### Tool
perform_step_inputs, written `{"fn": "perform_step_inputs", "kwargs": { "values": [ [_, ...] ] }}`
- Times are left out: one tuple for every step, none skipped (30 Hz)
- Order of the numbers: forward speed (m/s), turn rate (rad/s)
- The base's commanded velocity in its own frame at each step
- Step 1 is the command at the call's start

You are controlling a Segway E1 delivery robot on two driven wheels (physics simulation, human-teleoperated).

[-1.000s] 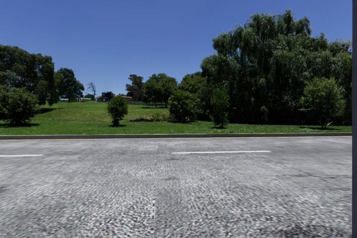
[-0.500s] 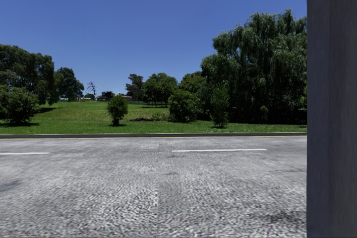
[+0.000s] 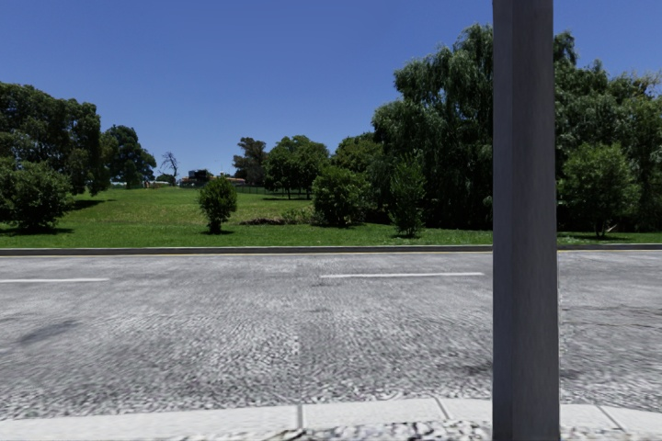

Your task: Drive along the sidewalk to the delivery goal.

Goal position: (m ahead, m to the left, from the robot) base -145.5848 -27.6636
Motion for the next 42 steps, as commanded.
{"fn": "perform_step_inputs", "kwargs": {
  "values": [
    [-0.71,0.0],
    [-0.71,0.0],
    [-0.71,0.03],
    [-0.71,0.09],
    [-0.71,0.17],
    [-0.71,0.17],
    [-0.71,0.29],
    [-0.71,0.37],
    [-0.71,0.41],
    [-0.71,0.41],
    [-0.71,0.41],
    [-0.71,0.44],
    [-0.71,0.47],
    [-0.71,0.51],
    [-0.71,0.52],
    [-0.71,0.52],
    [-0.71,0.52],
    [-0.71,0.52],
    [-0.71,0.52],
    [-0.71,0.54],
    [-0.71,0.54],
    [-0.71,0.54],
    [-0.71,0.54],
    [-0.71,0.54],
    [-0.71,0.55],
    [-0.71,0.55],
    [-0.71,0.56],
    [-0.71,0.57],
    [-0.71,0.58],
    [-0.71,0.61],
    [-0.71,0.62],
    [-0.71,0.62],
    [-0.71,0.63],
    [-0.71,0.64],
    [-0.71,0.64],
    [-0.71,0.65],
    [-0.71,0.65],
    [-0.71,0.65],
    [-0.71,0.65],
    [-0.71,0.65],
    [-0.71,0.65],
    [-0.71,0.65]
  ]
}}
